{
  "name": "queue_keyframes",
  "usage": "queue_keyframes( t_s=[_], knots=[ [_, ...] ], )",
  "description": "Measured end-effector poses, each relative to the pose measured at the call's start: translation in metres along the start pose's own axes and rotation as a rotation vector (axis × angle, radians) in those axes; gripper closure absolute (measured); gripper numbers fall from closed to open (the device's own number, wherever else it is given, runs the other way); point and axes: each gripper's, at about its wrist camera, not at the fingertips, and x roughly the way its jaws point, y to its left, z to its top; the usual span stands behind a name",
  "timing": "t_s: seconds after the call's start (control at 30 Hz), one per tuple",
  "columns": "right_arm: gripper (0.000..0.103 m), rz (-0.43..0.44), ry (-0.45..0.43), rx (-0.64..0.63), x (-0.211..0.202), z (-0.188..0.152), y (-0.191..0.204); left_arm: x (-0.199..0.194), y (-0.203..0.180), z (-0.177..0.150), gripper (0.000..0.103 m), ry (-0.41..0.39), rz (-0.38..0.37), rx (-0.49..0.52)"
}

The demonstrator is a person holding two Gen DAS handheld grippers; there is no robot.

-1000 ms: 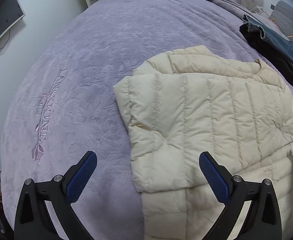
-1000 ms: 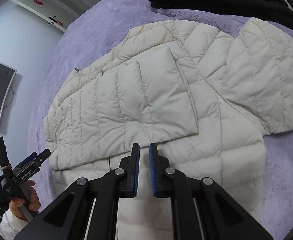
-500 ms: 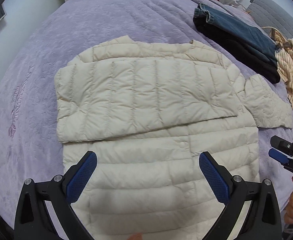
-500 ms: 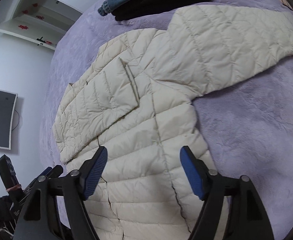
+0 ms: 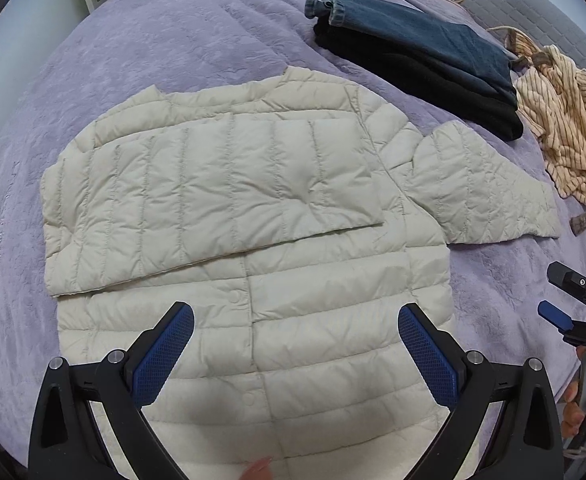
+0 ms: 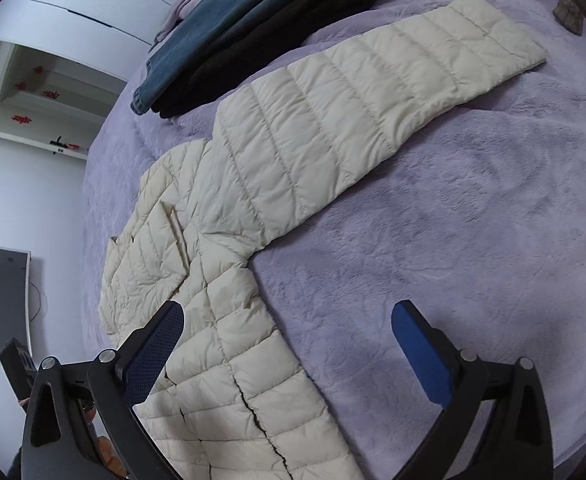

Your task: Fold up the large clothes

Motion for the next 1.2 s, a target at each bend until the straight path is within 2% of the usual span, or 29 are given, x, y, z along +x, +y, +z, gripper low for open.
queue_keyframes(
  t_s=[0.13, 0.27, 0.4, 0.6, 0.8, 0.97, 1.03, 1.07, 1.1, 1.13, 1.2],
  knots=[
    [0.000, 0.001, -0.078, 0.048, -0.011, 0.010, -0.025, 0.010, -0.020, 0.002, 0.001, 0.032, -0.001, 0.022],
    [0.000, -0.053, -0.084, 0.110, -0.014, 0.031, -0.054, 0.019, -0.028, 0.006, 0.001, 0.040, 0.025, 0.013],
    [0.000, -0.024, -0.117, 0.219, -0.015, 0.056, -0.093, 0.037, -0.032, 0.010, 0.001, 0.086, 0.048, 0.003],
    [0.000, 0.120, -0.150, 0.381, 0.000, 0.097, -0.139, 0.045, -0.039, 0.011, 0.001, 0.080, 0.048, 0.006],
    [0.000, 0.258, -0.180, 0.475, 0.024, 0.127, -0.156, 0.046, -0.042, 0.012, 0.001, 0.061, 0.066, 0.025],
    [0.002, 0.323, -0.208, 0.530, 0.030, 0.137, -0.158, 0.049, -0.035, 0.013, 0.001, 0.056, 0.076, 0.021],
    [0.017, 0.334, -0.201, 0.556, 0.031, 0.139, -0.159, 0.049, -0.032, 0.013, 0.001, 0.052, 0.080, 0.018],
    [0.042, 0.337, -0.189, 0.573, 0.034, 0.139, -0.160, 0.048, -0.031, 0.014, 0.001, 0.048, 0.081, 0.015],
    [0.062, 0.338, -0.174, 0.592, 0.037, 0.139, -0.161, 0.048, -0.029, 0.014, 0.001, 0.045, 0.083, 0.012],
    [0.069, 0.345, -0.169, 0.610, 0.039, 0.140, -0.164, 0.046, -0.027, 0.014, 0.001, 0.042, 0.082, 0.009],
    [0.091, 0.370, -0.181, 0.625, 0.039, 0.139, -0.163, 0.043, -0.022, 0.013, 0.001, 0.037, 0.084, 0.005]
  ],
)
